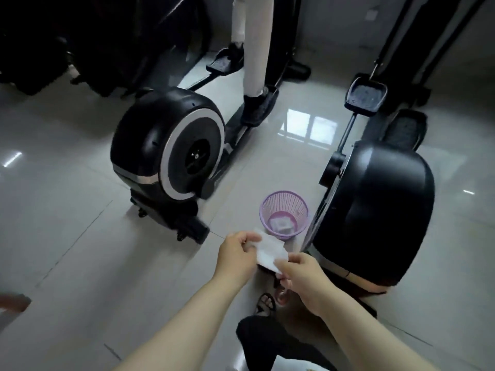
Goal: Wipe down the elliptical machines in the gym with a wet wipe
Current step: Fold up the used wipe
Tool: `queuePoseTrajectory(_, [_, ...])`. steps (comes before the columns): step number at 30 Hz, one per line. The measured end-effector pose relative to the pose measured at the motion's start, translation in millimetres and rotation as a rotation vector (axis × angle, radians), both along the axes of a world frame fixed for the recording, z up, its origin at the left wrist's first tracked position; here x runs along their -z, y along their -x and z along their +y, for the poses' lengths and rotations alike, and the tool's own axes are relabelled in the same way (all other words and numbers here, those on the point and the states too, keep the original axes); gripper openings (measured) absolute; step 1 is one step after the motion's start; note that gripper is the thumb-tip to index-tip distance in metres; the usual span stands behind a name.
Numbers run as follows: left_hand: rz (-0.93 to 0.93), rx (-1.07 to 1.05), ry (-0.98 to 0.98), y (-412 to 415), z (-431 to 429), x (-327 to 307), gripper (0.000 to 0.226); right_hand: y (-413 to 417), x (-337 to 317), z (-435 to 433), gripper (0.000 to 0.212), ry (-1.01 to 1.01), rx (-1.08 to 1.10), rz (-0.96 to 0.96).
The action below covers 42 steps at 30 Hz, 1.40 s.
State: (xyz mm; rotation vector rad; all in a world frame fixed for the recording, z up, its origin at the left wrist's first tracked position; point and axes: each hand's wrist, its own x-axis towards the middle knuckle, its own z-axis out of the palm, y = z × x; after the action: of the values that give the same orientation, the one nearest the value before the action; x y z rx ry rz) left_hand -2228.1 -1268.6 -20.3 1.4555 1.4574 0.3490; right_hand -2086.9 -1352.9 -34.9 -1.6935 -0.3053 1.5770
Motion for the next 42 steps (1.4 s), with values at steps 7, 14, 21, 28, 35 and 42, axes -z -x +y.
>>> queuePoseTrajectory(7, [0.073,0.173,-0.006,-39,91,38,0.019,-16,38,65,0.023,0.051,0.256,0.004])
queuePoseTrajectory(14, [-0.034,0.109,0.281,-75,153,75,0.038,-29,82,118,0.013,0.140,0.456,-0.033])
queuePoseTrajectory(21, [-0.050,0.225,0.490,-110,221,156,0.023,-35,143,182,0.012,0.176,0.713,0.070])
queuePoseTrajectory(28, [0.022,0.346,0.463,-128,276,261,0.011,-45,240,228,0.019,0.228,0.725,0.009])
queuePoseTrajectory(35, [0.072,0.356,0.394,-143,304,378,0.009,-48,370,263,0.018,0.300,0.703,-0.170])
queuePoseTrajectory(42, [0.152,0.334,0.354,-171,321,523,0.010,-68,510,285,0.013,0.366,0.614,-0.215])
